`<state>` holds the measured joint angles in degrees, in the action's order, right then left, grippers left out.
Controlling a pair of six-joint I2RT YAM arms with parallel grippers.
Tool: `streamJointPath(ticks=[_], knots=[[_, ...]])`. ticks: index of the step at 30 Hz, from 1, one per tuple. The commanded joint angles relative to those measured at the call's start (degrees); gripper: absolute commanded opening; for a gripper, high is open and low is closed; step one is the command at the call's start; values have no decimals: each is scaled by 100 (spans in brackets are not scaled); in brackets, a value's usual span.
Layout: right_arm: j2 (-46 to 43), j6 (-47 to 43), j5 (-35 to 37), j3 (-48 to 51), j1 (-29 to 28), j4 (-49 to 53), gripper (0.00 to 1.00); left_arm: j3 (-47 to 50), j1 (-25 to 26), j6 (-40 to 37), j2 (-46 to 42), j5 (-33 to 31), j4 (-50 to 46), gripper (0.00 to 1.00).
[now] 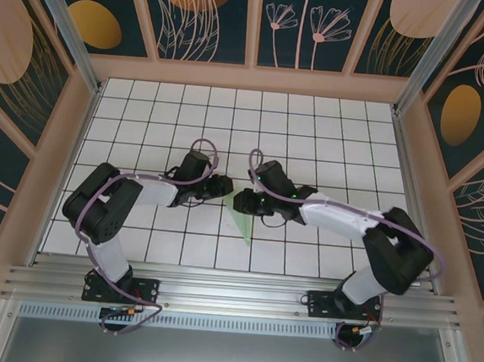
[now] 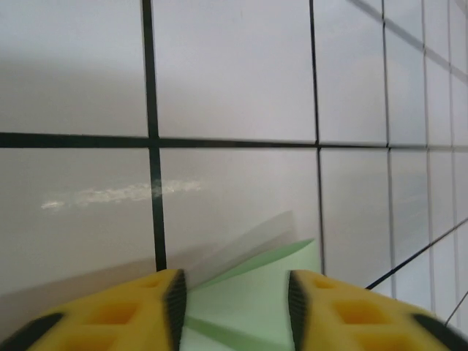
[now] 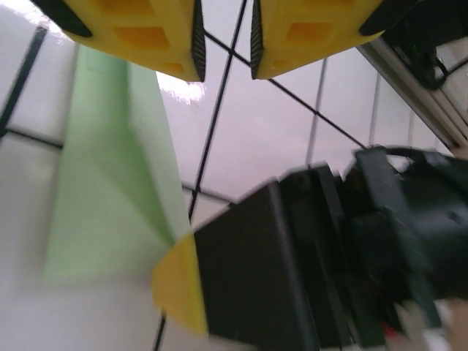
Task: Fold a paper plane with a square sheet of paper (pick it up from the middle)
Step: Fold the wing for the fifth time at the center of the table, then turn over a paper plane at the center of the table.
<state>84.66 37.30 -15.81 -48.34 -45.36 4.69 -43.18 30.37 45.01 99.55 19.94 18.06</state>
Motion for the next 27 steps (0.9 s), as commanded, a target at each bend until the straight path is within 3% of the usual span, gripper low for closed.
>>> streamJointPath(ticks=[1, 4, 11, 21, 27], knots=[[-348, 236, 814, 480, 372, 122, 29, -273, -4, -22, -703, -525, -538, 56], [-491, 387, 715, 813, 643, -210, 33, -349, 54, 125, -1052, -1096, -1352, 67], [-330, 443, 685, 904, 722, -440, 36, -604, 540, 688, -1192, -1767, -2670, 75], [-465, 717, 1010, 1335, 895, -593, 38, -2704, 1667, 1270, 152, -3219, -5217, 81], [-571, 747, 1019, 1569, 999, -712, 38, -3348, 1974, 1314, 809, -3343, -5827, 77]])
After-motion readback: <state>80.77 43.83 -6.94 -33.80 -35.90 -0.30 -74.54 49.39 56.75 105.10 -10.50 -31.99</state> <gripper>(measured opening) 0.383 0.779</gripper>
